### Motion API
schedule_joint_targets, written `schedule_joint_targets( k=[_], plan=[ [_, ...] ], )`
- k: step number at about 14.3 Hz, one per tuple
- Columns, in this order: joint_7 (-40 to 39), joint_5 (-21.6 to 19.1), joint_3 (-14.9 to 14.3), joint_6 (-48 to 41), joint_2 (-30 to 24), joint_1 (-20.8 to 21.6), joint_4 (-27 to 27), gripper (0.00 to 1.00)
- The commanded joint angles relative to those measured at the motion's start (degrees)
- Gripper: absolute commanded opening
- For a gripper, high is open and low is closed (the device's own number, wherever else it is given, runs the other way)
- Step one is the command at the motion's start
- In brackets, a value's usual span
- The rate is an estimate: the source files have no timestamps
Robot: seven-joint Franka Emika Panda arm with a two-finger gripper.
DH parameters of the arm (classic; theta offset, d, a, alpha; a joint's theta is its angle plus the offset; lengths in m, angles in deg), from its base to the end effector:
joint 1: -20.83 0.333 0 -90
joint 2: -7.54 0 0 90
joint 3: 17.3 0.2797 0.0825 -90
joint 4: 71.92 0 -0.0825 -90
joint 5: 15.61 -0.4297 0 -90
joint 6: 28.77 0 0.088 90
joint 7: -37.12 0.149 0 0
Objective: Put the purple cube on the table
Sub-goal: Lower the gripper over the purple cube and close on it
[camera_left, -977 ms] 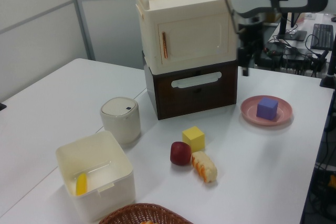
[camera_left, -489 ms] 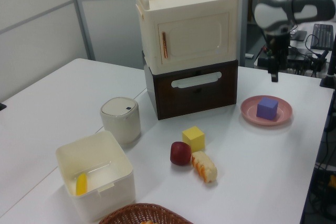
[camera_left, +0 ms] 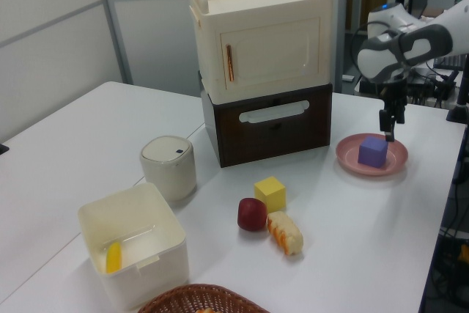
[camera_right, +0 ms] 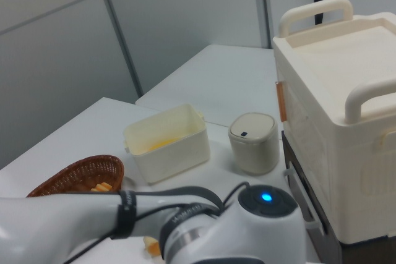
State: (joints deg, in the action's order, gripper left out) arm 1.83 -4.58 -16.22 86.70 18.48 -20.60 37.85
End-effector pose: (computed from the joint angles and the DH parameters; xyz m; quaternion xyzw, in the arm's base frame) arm 0.4609 -0.4159 0.2885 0.9955 0.0012 -0.0868 0.0377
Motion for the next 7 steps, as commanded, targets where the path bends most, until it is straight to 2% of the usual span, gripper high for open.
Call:
schedule_joint_targets(
  k=[1,5,7],
  plan=[
    [1.52,0.74,0.50,2.56,2.59,0.03,0.36,1.00],
    [5.75,0.39,1.12,2.91,4.27,0.91,-0.16,1.00],
    [6.71,0.21,1.12,5.88,5.75,2.31,-0.16,1.00]
  ],
)
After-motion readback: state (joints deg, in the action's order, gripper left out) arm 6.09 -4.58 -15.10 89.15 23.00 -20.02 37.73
